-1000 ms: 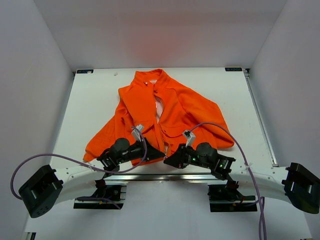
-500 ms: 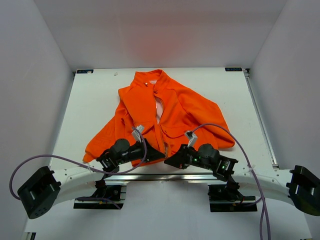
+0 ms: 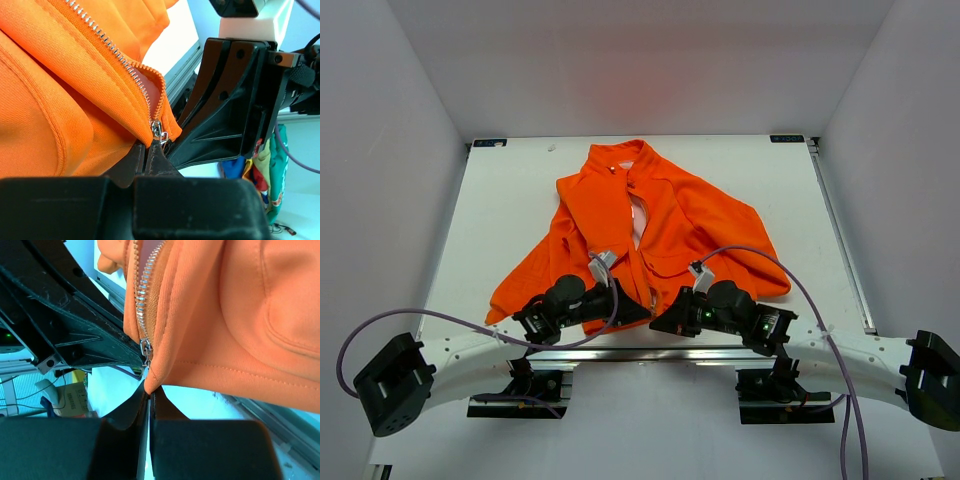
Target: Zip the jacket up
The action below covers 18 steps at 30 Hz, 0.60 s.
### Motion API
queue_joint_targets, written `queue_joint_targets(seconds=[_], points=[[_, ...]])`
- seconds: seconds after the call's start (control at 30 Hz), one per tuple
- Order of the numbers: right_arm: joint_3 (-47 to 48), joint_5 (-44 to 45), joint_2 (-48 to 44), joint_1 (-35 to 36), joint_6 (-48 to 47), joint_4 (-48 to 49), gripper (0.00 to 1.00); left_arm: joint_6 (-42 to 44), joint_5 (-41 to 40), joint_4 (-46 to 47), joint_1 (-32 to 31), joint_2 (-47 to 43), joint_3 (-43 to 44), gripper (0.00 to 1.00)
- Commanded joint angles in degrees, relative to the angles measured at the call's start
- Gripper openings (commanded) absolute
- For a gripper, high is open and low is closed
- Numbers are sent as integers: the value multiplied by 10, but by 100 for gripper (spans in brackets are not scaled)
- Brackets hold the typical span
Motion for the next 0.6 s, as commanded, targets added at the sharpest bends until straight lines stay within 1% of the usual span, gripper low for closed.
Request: queue_joint_targets(seconds=[0.0,0.17,0.3,0.37,0.4,0.5,0.57], points=[[32,1,-1,-7,28,-17,0,28,0,-33,-8,5,18,0],[77,-43,30,-23,43,-63,0,51,2,-36,-13,10,25,0],[96,-89,23,-64,58,-82,0,62,1,-39,-15,8,27,0],[96,-112,15,-82,70,-75,0,66,1,-35,-15,-2,21,0],[93,-142,14,-101,77,-70,0,67,-1,-35,-16,-4,19,0],[88,-201,20,-127,106,-43,0,78,-7,-47,-16,-13,20,0],[89,-222,28,-133,121,-32,0,80,-13,-57,-16,-19,20,0]])
